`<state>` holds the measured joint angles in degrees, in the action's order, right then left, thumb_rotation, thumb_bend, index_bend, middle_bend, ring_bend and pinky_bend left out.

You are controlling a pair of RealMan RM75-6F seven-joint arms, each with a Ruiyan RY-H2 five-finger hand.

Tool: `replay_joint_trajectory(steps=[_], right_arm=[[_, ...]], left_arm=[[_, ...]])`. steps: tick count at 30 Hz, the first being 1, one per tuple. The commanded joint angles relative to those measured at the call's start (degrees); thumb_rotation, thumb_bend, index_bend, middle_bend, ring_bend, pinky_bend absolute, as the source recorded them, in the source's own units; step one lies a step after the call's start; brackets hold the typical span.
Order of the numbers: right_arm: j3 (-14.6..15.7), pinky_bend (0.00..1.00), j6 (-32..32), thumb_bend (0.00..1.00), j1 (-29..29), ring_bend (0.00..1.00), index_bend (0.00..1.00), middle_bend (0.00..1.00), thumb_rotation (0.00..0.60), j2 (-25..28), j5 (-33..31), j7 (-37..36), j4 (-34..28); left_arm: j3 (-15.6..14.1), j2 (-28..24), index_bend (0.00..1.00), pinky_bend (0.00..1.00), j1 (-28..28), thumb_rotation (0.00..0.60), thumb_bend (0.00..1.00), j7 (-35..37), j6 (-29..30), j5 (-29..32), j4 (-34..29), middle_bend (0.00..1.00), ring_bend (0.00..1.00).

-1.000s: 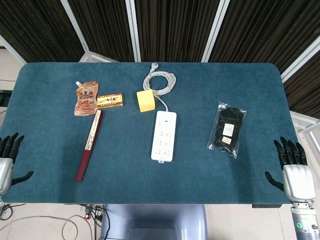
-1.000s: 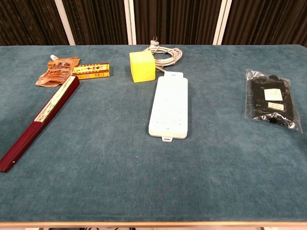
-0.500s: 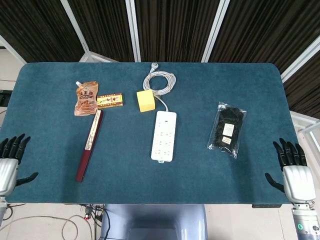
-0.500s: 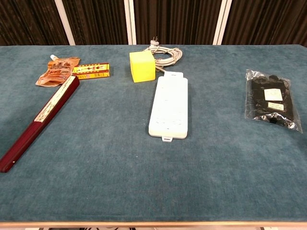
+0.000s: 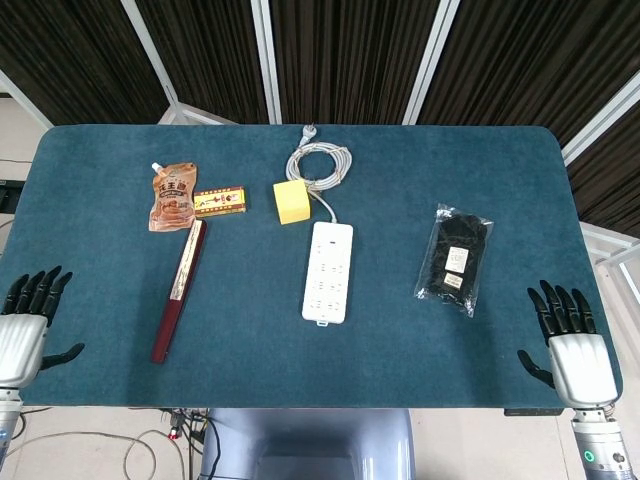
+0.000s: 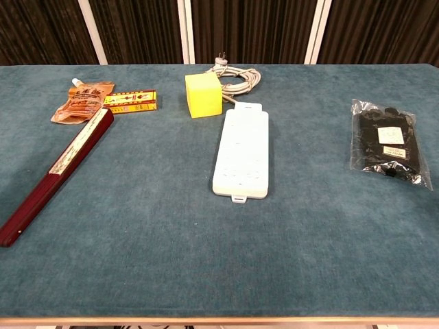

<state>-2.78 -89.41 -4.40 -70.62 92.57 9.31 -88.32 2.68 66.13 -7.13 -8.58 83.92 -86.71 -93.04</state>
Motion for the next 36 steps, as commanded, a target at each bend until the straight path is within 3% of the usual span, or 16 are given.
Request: replay_joint_trajectory(steps=[1,4,9,19,24,36], right_arm=[[0.8,0.06,1.3,0.3,-1.1,0.0,0.0,0.01,0.6,-1.3,1.7,0.4,1.3],[1.4,0.12,2.8,0.3,-2.6,0.04,0.0,0.07,0.6,-2.5,4.1,2.8,2.1],[2.4,0.15,6.6,0.31,-5.2,0.07,0.03,0.1,0.6,-3.9,6.8,6.6,-0.3],[2.0,0.17,17.8,0.4,-11.2,0.09,0.04,0.12,0.6,-9.1,6.3,15.4,-6.0],[0.8,0.19,22.9,0.46,-14.1,0.11,0.07,0.14,0.6,-13.2,3.8,19.0,-6.9],[-3.0,0.21,28.8,0.47,-19.7,0.11,0.07,0.14,0.6,-23.6,-2.7,22.3,-4.2]], left_arm=[[1.1,-0.4,0.0,0.0,-1.7,0.6,0.0,-2.0,-1.2,-0.3,-1.8,0.0,0.0],[2.5,-1.0,0.0,0.0,-3.9,0.6,0.02,-4.7,-2.9,-0.4,-4.8,0.0,0.0],[5.2,-1.7,0.0,0.0,-8.5,0.6,0.05,-9.8,-8.2,1.6,-10.7,0.0,0.0],[11.9,1.7,0.0,0.0,-18.9,0.6,0.09,-20.8,-18.7,13.3,-17.2,0.0,0.0],[15.6,4.4,0.0,0.0,-25.3,0.6,0.09,-27.2,-21.8,21.2,-17.4,0.0,0.0],[18.4,9.6,0.0,0.0,-35.6,0.6,0.09,-34.6,-22.7,34.3,-14.9,0.0,0.0]])
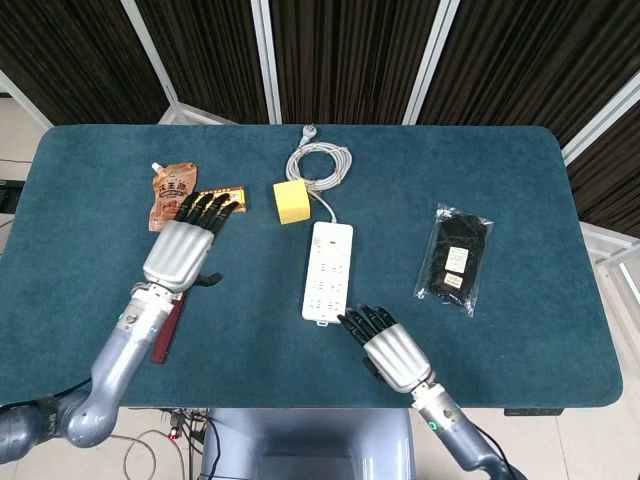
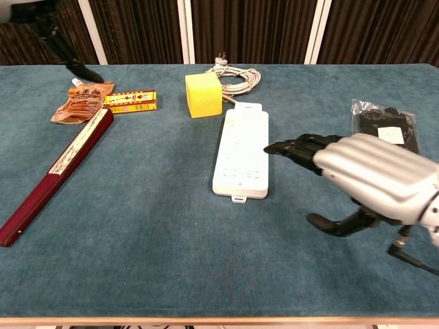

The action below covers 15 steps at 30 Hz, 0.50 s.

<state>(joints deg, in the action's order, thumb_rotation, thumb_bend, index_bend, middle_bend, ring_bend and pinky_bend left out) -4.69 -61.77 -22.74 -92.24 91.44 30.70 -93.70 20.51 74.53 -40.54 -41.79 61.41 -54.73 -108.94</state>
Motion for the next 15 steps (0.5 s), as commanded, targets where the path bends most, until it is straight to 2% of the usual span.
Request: replay_joint_trajectory(steps=[1,15], right_arm=[[-1.5,0.21,1.6,0.47,-1.8,0.11,0.07,0.14,0.6,-2.9,-2.3,1.2,1.7],[-3.5,0.21,5.5,0.49,-6.7,0.11,0.07,0.14,0.6,-11.0,-7.7,2.0,9.3]], left_arm=[[0.6,1.5,0.0,0.0,-2.7,0.6,0.09,-1.6,-0.1,2.9,1.3,0.0,0.0],[0.4,4.9,0.0,0.0,-10.9,0.6,0.09,-4.8,-2.1,9.4,7.8,0.0,0.0]])
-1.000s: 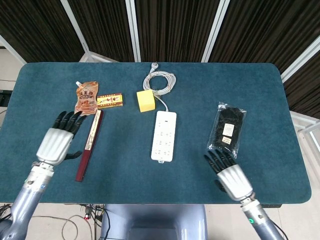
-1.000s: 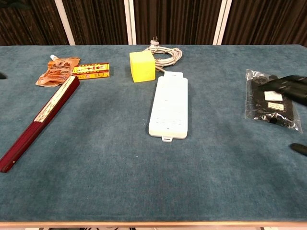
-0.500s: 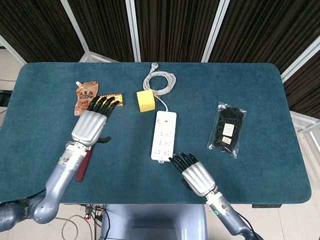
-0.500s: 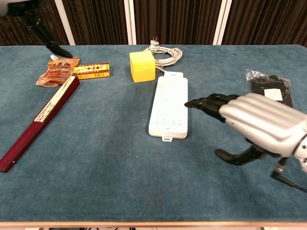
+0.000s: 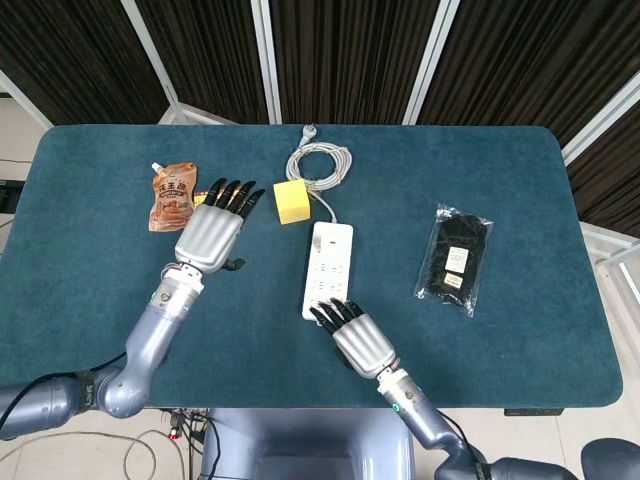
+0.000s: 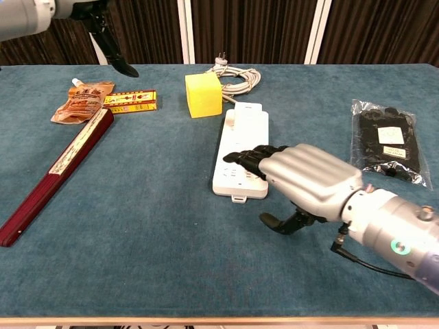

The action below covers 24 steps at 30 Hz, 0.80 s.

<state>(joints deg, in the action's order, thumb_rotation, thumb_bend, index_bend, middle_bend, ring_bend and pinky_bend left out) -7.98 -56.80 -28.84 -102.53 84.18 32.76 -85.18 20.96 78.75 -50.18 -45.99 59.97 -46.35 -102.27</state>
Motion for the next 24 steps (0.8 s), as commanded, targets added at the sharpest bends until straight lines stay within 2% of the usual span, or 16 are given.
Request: replay_joint_trajectory(steps=[1,10,18,24], right_arm=[[-0.2,0.21,0.6,0.49,-0.9,0.11,0.07,0.14,0.6,-1.1,-0.6,-0.1,1.3],[-0.2,0.21,0.6,0.49,-2.8,0.11,0.09,0.14,0.6,-4.7,-1.7,-1.9,8.1],[1.1,0.21,-0.1,0.49,-3.8,0.16,0.22,0.21,0.6,-5.8,-0.7,-4.5,11.5],[1.6,0.21,-1.5,0.49,-4.5,0.16,0.21,0.21,0.6,-6.7,0.5,-6.1,13.1]], left_arm=[[0.0,1.0,0.0,0.0,-1.8,0.6,0.09,-0.8,-0.9,1.4,1.7,0.0,0.0],[-1.6,3.7,0.0,0.0,-5.2,0.6,0.09,-0.7,-0.7,3.6,4.7,0.0,0.0],[-3.0,5.2,0.0,0.0,-7.1,0.6,0.09,-0.3,-0.2,4.3,6.4,0.0,0.0],[-3.7,6.1,0.0,0.0,-8.2,0.6,0.09,0.1,0.2,4.6,7.1,0.0,0.0]])
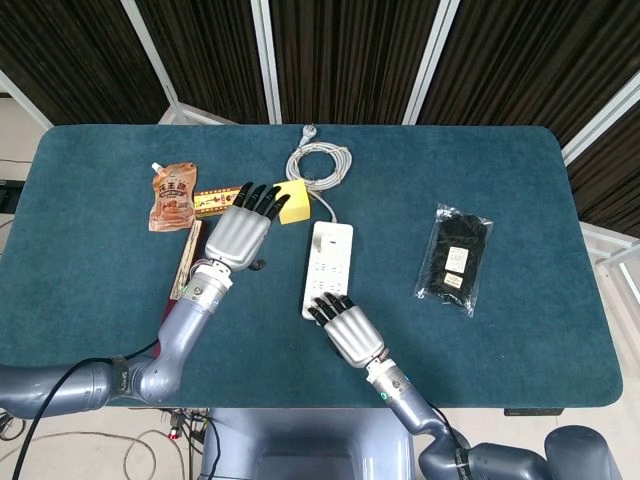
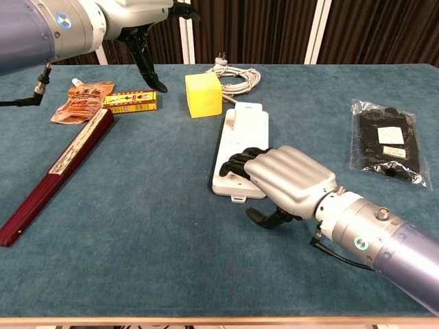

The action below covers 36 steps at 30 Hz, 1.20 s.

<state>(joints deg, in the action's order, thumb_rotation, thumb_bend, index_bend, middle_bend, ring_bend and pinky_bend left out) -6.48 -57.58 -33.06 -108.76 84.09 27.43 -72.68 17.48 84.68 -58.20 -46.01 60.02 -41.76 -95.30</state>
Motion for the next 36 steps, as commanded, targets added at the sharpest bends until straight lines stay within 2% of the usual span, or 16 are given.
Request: replay_joint_trajectory(steps=[1,14,25,30,36], right_arm=[[0.2,0.21,-1.1,0.49,-0.3,0.16,0.2,0.21,0.6,-0.6,0.8,-1.1,0.8],[0.3,0.21,-1.2,0.49,-2.0,0.16,0.18,0.21,0.6,-2.3,0.9,-0.5,3.4],[0.3,0.21,-0.6,0.49,-2.3,0.16,0.2,0.22,0.6,-2.3,-1.0,1.4,2.5],[0.5,0.21,-0.5,0.49,-2.3,0.16,0.2,0.22,0.6,-1.8,-1.4,1.8,1.2],[0.9,0.22,0.0,0.49,-2.3,0.18,0.23,0.24,0.6,-1.1,-2.2,2.2,0.1]], left_arm=[[-0.3,0.2,0.0,0.0,-0.3,0.6,0.09,0.3,0.4,-0.2,0.2,0.0,0.0],[-1.6,-0.2,0.0,0.0,-0.5,0.6,0.09,2.2,1.2,-0.5,0.5,0.0,0.0],[-2.4,0.1,0.01,0.01,-1.0,0.6,0.09,3.2,1.1,-0.6,1.0,0.0,0.0],[-2.1,0.8,0.07,0.08,-2.2,0.6,0.11,2.9,0.2,-0.3,2.0,0.06,0.0],[-1.6,3.4,0.13,0.1,-5.7,0.6,0.13,1.2,-3.0,1.9,5.8,0.12,0.02]])
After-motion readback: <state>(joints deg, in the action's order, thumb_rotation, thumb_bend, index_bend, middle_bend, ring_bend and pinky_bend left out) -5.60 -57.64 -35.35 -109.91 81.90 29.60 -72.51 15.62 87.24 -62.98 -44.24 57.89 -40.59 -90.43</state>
